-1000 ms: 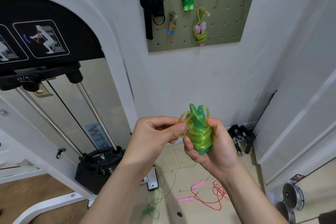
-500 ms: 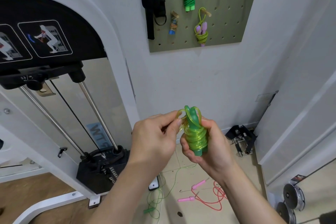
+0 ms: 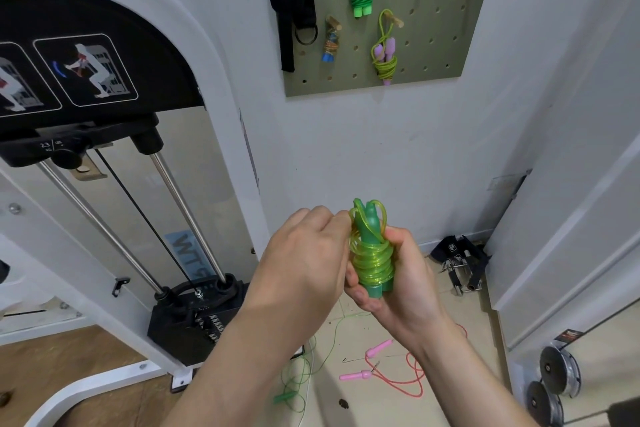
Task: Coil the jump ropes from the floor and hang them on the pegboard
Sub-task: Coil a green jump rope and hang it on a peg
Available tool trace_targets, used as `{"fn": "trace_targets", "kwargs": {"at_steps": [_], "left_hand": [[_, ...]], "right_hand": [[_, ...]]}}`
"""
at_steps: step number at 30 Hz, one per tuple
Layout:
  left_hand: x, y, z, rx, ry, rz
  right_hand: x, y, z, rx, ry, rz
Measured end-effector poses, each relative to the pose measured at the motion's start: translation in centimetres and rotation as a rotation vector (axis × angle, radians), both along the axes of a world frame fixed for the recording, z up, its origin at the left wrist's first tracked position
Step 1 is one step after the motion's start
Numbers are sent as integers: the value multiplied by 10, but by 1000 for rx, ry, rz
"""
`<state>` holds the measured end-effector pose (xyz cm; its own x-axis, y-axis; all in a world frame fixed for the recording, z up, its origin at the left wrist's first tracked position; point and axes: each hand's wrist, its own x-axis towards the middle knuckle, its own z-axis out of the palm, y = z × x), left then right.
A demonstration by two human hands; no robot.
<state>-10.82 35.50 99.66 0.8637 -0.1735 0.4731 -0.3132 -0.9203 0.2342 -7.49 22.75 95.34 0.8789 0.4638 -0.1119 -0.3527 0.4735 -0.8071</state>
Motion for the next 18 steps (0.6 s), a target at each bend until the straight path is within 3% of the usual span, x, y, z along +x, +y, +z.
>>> {"fn": "trace_targets", "kwargs": {"at_steps": [6, 18], "left_hand": [[0, 2, 5, 46, 122, 34], [2, 11, 8, 34, 62, -52]], "right_hand": [[-3, 2, 1, -28, -17, 2], [-10, 5, 0, 128, 179, 70]]}}
